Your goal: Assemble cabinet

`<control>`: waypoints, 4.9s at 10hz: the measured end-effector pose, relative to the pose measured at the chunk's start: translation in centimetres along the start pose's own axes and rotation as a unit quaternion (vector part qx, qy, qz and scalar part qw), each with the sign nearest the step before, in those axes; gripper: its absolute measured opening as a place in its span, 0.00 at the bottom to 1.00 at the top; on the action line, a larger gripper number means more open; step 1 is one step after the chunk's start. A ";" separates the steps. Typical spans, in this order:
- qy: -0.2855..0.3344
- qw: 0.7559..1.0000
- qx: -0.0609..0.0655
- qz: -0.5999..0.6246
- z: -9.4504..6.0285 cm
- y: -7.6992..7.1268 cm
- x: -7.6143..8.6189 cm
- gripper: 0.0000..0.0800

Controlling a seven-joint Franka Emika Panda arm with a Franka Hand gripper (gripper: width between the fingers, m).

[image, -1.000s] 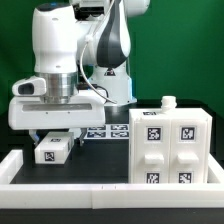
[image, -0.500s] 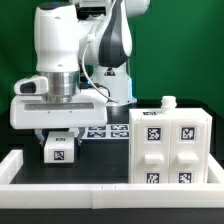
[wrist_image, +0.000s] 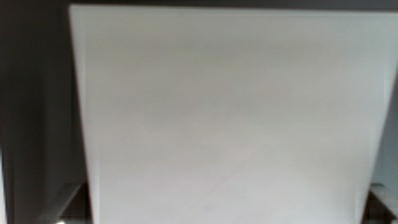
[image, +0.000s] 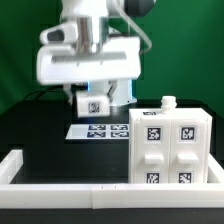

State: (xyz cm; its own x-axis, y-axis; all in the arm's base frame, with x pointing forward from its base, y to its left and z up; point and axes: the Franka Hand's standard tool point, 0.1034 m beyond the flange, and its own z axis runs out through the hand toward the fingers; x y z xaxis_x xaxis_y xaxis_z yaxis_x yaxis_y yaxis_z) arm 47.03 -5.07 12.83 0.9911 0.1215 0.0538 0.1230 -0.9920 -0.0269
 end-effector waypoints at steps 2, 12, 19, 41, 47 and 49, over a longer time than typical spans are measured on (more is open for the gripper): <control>0.001 1.000 -0.010 0.022 -3.0 -3.1 3.2 0.70; -0.005 0.998 -0.009 0.056 -4.1 -8.5 10.8 0.70; 0.007 0.998 -0.001 0.054 -2.9 -9.8 14.5 0.70; 0.001 0.983 0.009 0.181 -1.1 -10.3 15.2 0.70; 0.011 0.907 0.027 0.420 -1.1 -11.1 15.3 0.70; 0.009 0.893 0.028 0.449 -1.1 -11.3 15.4 0.70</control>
Offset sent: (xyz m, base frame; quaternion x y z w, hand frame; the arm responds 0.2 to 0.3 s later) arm 0.0815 0.0641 0.0327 -0.0293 -0.0303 0.0974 0.9943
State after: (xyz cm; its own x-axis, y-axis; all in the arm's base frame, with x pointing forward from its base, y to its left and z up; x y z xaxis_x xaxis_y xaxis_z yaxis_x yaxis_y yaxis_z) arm 60.82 7.99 15.03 0.6901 -0.7237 0.0018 -0.7185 -0.6854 -0.1183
